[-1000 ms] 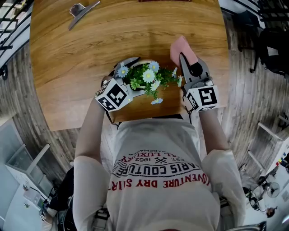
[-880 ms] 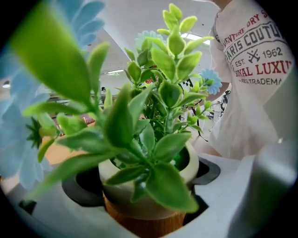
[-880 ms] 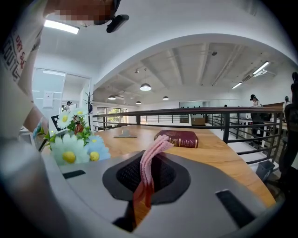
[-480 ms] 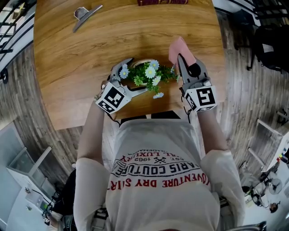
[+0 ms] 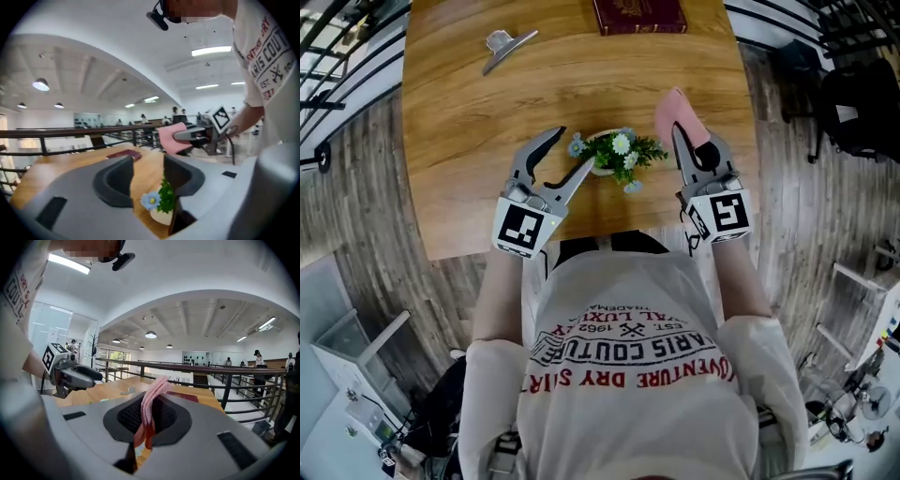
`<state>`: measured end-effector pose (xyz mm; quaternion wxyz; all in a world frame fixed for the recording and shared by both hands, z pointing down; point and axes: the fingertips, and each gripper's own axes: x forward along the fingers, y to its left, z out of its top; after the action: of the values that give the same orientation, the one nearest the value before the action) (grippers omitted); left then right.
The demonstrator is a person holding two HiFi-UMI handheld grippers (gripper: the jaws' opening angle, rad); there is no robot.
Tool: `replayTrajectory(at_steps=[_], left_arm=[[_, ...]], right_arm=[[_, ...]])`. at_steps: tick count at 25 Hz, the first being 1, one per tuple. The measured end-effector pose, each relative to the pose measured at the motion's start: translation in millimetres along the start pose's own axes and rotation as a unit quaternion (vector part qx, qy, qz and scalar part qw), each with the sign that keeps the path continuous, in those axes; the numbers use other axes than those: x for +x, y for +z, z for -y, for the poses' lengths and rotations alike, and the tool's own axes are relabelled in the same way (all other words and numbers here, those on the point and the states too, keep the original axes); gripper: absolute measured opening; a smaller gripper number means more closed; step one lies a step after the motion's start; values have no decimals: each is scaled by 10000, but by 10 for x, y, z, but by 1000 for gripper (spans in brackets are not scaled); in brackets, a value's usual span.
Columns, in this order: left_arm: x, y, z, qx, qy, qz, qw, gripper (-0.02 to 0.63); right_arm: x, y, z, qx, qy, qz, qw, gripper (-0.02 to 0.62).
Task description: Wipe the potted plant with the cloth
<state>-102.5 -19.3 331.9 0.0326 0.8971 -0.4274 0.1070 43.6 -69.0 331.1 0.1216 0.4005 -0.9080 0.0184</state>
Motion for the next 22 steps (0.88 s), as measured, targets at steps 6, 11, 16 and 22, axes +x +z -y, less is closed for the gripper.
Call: replayTrajectory(at_steps=[6, 11, 16, 22], left_arm=[[-266, 368, -371, 104, 1235, 307, 9918, 23], [-482, 577, -552, -174, 1835, 357, 9822, 18], [-580, 729, -593, 136, 2109, 443, 9764, 18], [-591, 749, -572, 174, 2096, 364, 9770, 18]], right_arm=[[-54, 308, -64, 28, -41, 332, 9994, 40], [-69, 526, -130, -81, 44, 599, 9982, 40], [-69, 676, -118, -301, 90, 793, 9964, 40], [-69, 704, -127, -356, 160, 767, 9963, 38]])
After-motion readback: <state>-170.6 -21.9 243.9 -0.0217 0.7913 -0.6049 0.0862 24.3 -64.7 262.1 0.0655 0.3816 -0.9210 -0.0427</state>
